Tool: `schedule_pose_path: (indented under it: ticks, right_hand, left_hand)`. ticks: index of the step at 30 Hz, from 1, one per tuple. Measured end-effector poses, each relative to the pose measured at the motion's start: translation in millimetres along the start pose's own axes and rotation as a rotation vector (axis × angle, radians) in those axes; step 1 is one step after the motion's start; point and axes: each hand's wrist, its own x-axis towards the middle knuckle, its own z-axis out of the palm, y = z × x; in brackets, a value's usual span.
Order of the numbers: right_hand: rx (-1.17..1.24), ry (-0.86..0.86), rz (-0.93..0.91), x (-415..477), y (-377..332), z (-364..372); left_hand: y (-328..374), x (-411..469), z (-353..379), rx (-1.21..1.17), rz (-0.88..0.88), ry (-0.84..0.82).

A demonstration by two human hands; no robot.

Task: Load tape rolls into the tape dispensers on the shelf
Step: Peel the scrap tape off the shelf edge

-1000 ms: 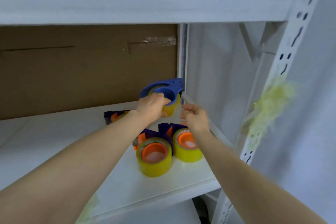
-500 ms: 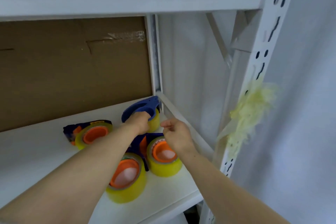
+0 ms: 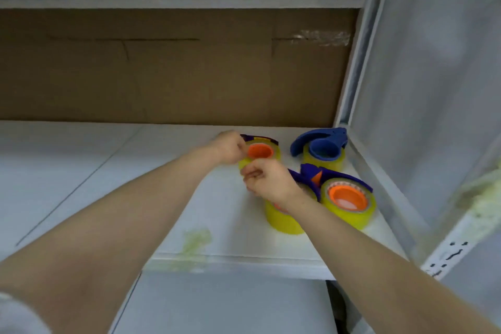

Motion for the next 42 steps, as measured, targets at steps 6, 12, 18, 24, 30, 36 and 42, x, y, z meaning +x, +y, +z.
schedule_pose_path:
  ticks: [6, 12, 18, 24, 30, 36, 42]
  right_hand:
    - [-0.244, -0.502, -0.012, -7, -34, 60]
    - [-0.819, -0.735, -0.263, -27, -53, 97]
    - [-0.822, -0.544, -0.457, -32, -41, 113]
    - [-0.548, -0.497, -0.263, -17, -35, 103]
    - [-0.741, -0.391, -0.216, -13, -32, 100]
    - [-0.674, -0.427, -0.167, -18, -33, 98]
    - [-0.726, -0.395, -0.238, -31, -34, 103]
  left_hand:
    - [-81, -55, -7, -0.165, -0.188, -0.118]
    - [-113, -104, 2, -0.185, -0.257, -0.283]
    - [-118, -121, 12, -0.225, -0.279, -0.221]
    - [-116, -126, 14, -0.293, -0.296, -0.233]
    - [-113, -126, 18, -0.368, -0.336, -0.21]
    - [-113, -134, 24, -0.358, -0.264, -0.222]
    - [-108, -144, 46, -0.205, -0.21, -0.073]
